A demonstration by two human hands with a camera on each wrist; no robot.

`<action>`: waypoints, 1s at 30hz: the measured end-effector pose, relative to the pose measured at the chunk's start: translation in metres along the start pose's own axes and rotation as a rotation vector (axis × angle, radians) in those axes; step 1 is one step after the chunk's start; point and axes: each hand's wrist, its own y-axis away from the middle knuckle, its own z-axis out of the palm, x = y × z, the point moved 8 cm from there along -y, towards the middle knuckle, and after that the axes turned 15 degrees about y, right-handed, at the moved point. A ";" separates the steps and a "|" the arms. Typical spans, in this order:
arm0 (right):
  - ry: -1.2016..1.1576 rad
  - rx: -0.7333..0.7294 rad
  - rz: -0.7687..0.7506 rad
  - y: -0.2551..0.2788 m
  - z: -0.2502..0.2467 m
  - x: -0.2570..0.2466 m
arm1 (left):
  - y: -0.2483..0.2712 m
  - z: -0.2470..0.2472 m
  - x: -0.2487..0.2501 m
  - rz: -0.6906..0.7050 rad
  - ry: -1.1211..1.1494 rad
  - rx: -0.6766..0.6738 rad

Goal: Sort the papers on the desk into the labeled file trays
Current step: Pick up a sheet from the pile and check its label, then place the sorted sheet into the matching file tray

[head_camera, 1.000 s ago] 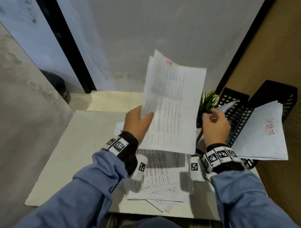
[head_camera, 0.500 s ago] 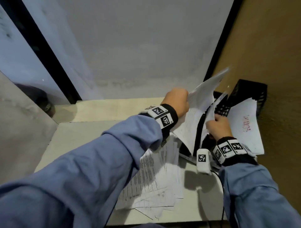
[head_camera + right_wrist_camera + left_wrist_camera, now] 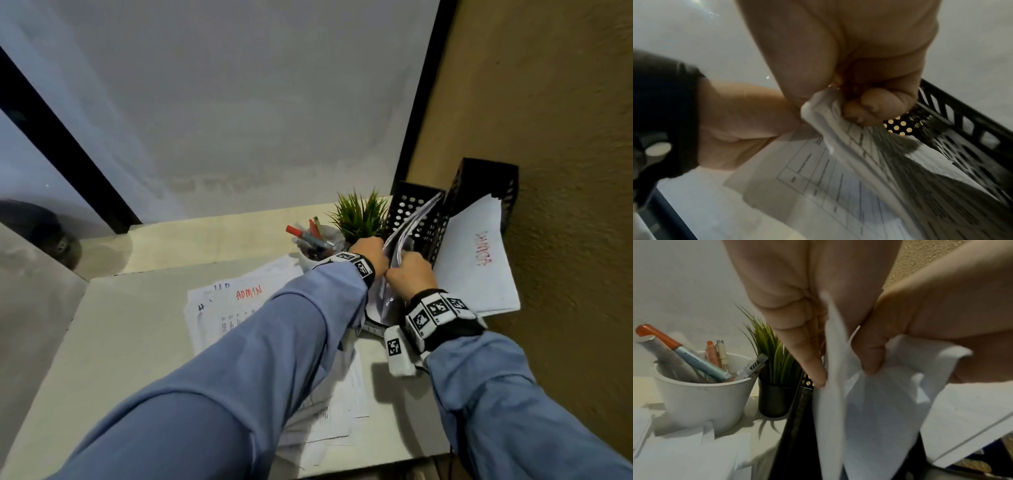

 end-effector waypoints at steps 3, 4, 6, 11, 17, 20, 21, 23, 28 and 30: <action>-0.012 0.038 -0.018 0.000 -0.009 -0.003 | 0.005 -0.008 -0.003 0.032 0.122 0.066; -0.012 0.067 -0.032 0.003 -0.015 -0.006 | 0.009 -0.014 -0.004 0.041 0.184 0.104; -0.031 0.166 -0.075 0.013 -0.028 -0.018 | 0.020 -0.027 -0.009 0.063 0.328 0.191; -0.100 0.303 -0.262 0.054 -0.018 -0.067 | 0.066 -0.050 -0.084 -0.024 0.555 0.384; 0.064 -0.182 -0.201 0.064 0.119 -0.073 | 0.143 -0.037 -0.253 -0.533 0.429 0.506; 0.123 -0.321 -0.133 0.074 0.160 -0.060 | 0.179 -0.030 -0.303 -0.741 0.375 0.550; 0.122 -0.336 -0.095 0.075 0.170 -0.054 | 0.188 -0.028 -0.313 -0.785 0.372 0.558; 0.060 -0.342 -0.041 0.077 0.180 -0.047 | 0.200 -0.021 -0.323 -0.813 0.436 0.578; -0.070 -0.298 0.033 0.078 0.184 -0.038 | 0.215 -0.018 -0.329 -0.739 0.597 0.681; -0.072 -0.301 0.043 0.076 0.188 -0.031 | 0.217 -0.022 -0.329 -0.685 0.633 0.722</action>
